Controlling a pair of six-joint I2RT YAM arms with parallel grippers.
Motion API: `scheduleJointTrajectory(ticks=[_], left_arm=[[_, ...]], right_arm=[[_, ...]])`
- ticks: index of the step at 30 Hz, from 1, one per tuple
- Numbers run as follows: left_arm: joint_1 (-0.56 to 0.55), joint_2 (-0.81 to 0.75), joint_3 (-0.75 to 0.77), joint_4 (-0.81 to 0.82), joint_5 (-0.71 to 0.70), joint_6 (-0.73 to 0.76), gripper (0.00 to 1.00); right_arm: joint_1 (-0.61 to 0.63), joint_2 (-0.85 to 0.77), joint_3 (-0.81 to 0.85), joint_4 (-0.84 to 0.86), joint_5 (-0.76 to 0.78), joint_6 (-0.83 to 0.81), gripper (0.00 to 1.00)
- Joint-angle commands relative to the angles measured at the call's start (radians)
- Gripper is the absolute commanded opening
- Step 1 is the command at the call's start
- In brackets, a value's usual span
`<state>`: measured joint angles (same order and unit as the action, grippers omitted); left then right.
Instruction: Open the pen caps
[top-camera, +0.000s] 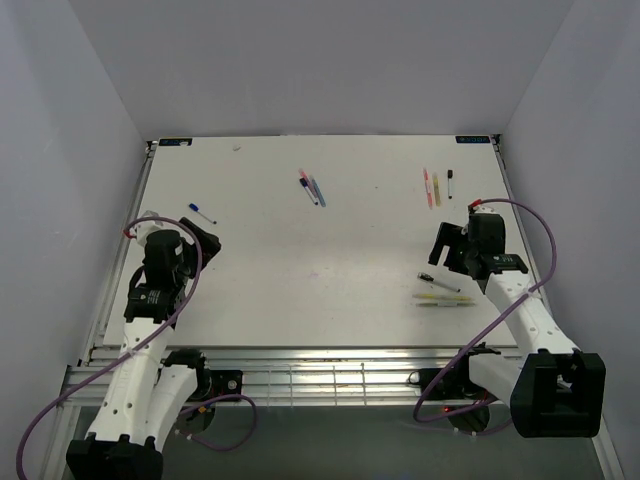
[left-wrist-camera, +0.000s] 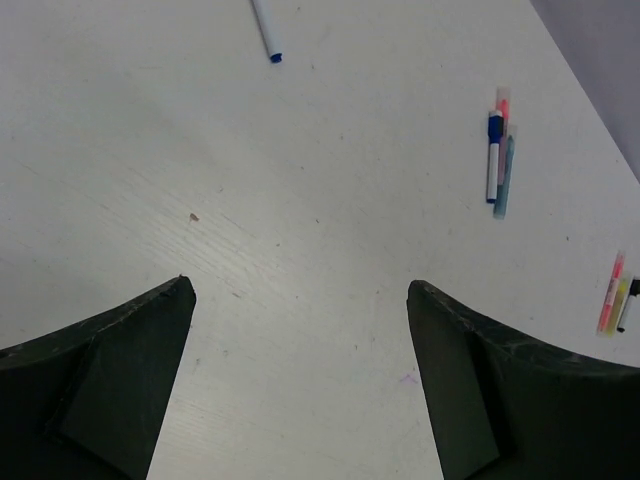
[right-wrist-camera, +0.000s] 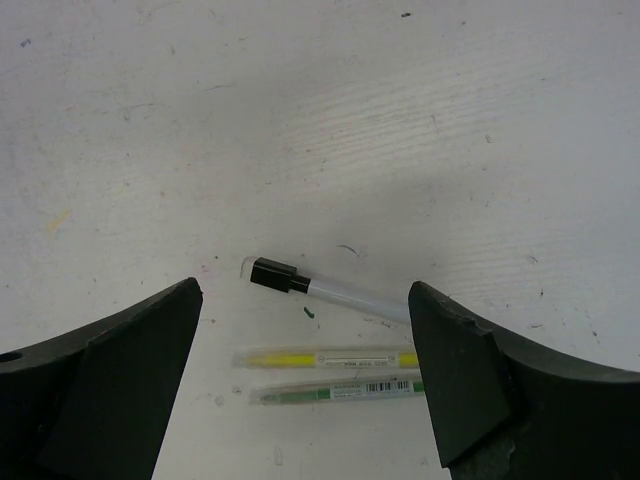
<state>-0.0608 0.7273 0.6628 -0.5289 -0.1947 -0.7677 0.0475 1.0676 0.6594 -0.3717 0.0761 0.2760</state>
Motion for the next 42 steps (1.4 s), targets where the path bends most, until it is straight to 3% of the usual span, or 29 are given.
scheduleJointTrajectory(ticks=[1,2,9,11,16,25,32,42], left_arm=[[0.001,-0.028,0.018,-0.014,0.118,0.056,0.98],[0.001,-0.029,0.005,-0.007,0.170,0.064,0.98],[0.001,-0.011,-0.017,0.027,0.328,0.073,0.98],[0.001,-0.015,-0.022,0.047,0.363,0.065,0.98],[0.001,-0.026,-0.032,0.090,0.449,0.056,0.98],[0.003,-0.034,-0.037,0.101,0.482,0.056,0.98],[0.001,-0.020,-0.025,0.113,0.506,0.056,0.98],[0.001,-0.025,-0.035,0.138,0.529,0.050,0.98]], right_arm=[[-0.003,-0.011,0.028,-0.010,-0.088,-0.043,0.90],[-0.003,-0.002,0.035,-0.009,-0.173,-0.050,0.90],[-0.003,0.075,0.077,-0.044,-0.199,-0.057,1.00],[-0.003,0.086,0.095,-0.076,-0.171,-0.058,0.90],[-0.003,0.146,0.105,-0.130,-0.138,-0.119,0.91],[0.005,0.193,0.068,-0.101,-0.134,-0.144,0.81],[0.041,0.287,0.094,-0.114,-0.104,-0.170,0.63],[0.104,0.344,0.140,-0.139,-0.012,-0.179,0.60]])
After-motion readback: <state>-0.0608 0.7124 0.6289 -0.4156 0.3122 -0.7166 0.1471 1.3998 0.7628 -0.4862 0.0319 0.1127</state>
